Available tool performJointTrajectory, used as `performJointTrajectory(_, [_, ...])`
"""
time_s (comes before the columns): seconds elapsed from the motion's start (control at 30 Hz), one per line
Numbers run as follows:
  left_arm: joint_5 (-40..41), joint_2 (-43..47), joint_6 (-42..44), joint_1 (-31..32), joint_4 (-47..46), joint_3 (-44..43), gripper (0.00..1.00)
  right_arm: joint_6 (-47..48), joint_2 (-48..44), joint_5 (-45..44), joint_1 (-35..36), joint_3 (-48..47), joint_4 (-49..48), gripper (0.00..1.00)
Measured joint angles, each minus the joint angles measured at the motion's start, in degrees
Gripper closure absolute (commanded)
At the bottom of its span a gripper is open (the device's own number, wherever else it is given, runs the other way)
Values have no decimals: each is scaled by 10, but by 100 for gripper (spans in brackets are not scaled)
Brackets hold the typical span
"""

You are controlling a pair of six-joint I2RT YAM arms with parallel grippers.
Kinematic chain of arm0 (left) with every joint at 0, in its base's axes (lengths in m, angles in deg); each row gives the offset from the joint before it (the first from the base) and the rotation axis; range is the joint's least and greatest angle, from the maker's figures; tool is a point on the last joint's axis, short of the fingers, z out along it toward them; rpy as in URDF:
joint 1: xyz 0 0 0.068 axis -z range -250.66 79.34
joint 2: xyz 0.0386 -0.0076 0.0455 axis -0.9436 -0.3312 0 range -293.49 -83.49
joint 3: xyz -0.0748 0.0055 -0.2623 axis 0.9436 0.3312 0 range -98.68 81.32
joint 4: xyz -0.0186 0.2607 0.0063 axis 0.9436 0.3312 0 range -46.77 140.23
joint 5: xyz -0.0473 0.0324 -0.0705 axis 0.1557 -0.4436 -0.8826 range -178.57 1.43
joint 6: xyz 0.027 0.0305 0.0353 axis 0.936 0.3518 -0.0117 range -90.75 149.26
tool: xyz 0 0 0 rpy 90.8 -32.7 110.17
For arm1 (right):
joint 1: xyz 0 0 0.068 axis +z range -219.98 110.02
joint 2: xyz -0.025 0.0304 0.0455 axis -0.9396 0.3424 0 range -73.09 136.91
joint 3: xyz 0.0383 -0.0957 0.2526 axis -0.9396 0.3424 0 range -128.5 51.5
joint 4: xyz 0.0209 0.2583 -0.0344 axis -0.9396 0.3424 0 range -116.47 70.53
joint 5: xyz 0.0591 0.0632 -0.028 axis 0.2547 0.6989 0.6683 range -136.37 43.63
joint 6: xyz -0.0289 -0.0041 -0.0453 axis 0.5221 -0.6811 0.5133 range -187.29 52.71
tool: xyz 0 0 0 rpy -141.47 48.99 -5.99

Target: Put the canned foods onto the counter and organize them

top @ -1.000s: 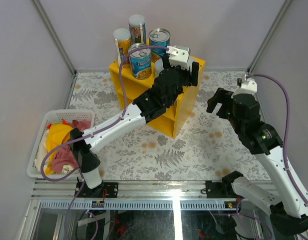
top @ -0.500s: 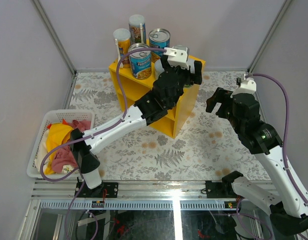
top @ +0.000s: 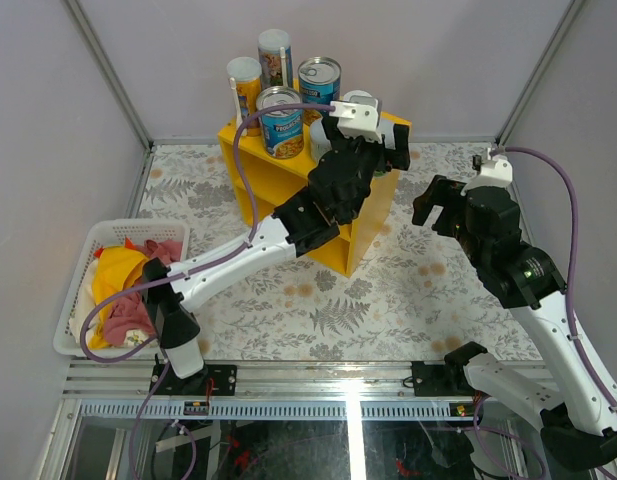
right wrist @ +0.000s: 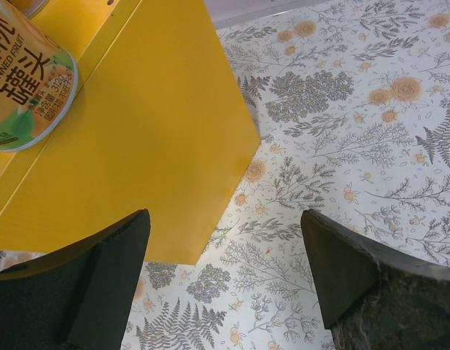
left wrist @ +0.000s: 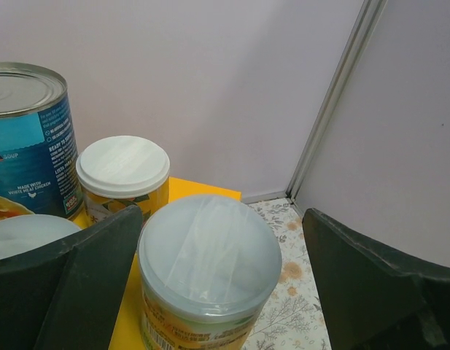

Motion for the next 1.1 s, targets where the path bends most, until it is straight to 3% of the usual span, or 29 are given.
performJointTrajectory(0.3, [13,18,26,24,-30,18,8,13,3,13,0,-10,-8,12])
performJointTrajectory(0.57, [34,43,48,31,-59,37,7,19,33,55,0,-28,-39,20])
performJointTrajectory(0.7, [50,52,67,37,-78,48,7,21,59,78,0,-46,-54,28])
performJointTrajectory(0.9, [72,69,114,70,-111,54,8,22,85,107,0,-70,-73,49])
performJointTrajectory(1.1, [101,109,165,105,-144,56,8,21,96,128,0,-83,-80,57])
